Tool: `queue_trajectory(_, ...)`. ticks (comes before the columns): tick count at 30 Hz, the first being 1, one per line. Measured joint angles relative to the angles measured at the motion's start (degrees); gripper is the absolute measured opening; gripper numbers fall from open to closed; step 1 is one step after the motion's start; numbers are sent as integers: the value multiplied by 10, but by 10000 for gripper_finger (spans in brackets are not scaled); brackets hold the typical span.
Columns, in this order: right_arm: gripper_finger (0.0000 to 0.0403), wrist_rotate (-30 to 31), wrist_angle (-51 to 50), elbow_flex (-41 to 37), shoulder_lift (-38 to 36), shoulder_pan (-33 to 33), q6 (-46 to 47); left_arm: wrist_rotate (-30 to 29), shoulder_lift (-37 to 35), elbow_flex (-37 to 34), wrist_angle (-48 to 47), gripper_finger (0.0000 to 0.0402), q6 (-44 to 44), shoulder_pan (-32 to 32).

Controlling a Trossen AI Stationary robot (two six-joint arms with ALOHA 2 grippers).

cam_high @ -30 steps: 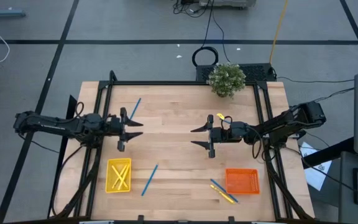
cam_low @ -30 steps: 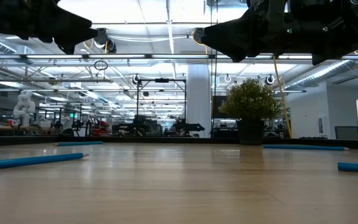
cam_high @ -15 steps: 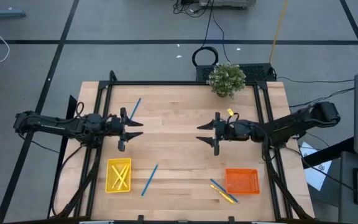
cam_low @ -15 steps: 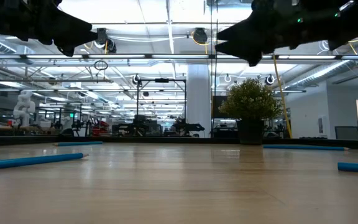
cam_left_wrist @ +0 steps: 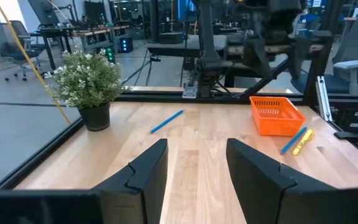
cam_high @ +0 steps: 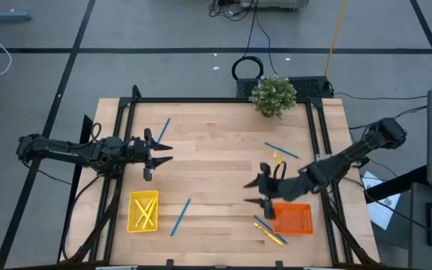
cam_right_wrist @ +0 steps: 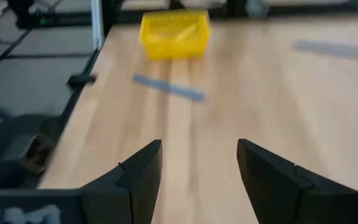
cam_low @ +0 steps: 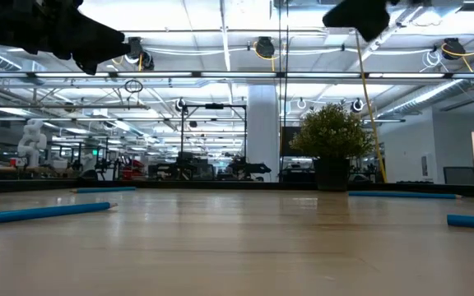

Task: Sort pens & pencils
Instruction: Put the yellow pen into the yellow bin

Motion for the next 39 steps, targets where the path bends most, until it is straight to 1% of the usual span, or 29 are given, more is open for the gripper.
queue_trajectory(4, 199, -38, -50, 13, 25, 38, 115, 0, 0, 0, 0, 170, -2, 0)
queue_trajectory(7, 199, -75, -62, 14, 45, 67, 206, -3, 0, 0, 0, 170, -2, 0)
queue_trajectory(12, 199, -97, -56, 15, 95, 108, 311, -3, 0, 0, 0, 170, -2, 0)
queue_trajectory(15, 199, -113, -55, 40, 138, 123, 332, -3, 0, 0, 0, 170, -2, 0)
queue_trajectory(18, 199, -128, -60, 93, 179, 130, 319, -3, 0, 0, 0, 170, -2, 0)
queue_trajectory(19, 199, -136, -79, 117, 192, 132, 317, -3, 0, 0, 0, 170, -2, 0)
queue_trajectory(21, 199, -138, -152, 166, 218, 135, 329, -3, 0, 0, 0, 170, -2, 0)
queue_trajectory(23, 199, -138, -236, 209, 243, 139, 359, -3, 0, 0, 0, 170, -2, 0)
queue_trajectory(25, 199, -149, -286, 239, 267, 142, 397, -4, 0, 0, -1, 170, -2, 0)
queue_trajectory(27, 199, -172, -294, 251, 286, 143, 428, -4, 0, 0, -2, 170, 0, 0)
queue_trajectory(32, 199, -229, -301, 252, 327, 143, 487, -4, 0, 0, -7, 170, 2, 0)
queue_trajectory(34, 199, -242, -312, 252, 339, 141, 495, -4, 0, 0, -9, 170, 1, 0)
queue_trajectory(39, 199, -242, -317, 252, 347, 138, 493, -4, 0, 0, -9, 170, 1, 0)
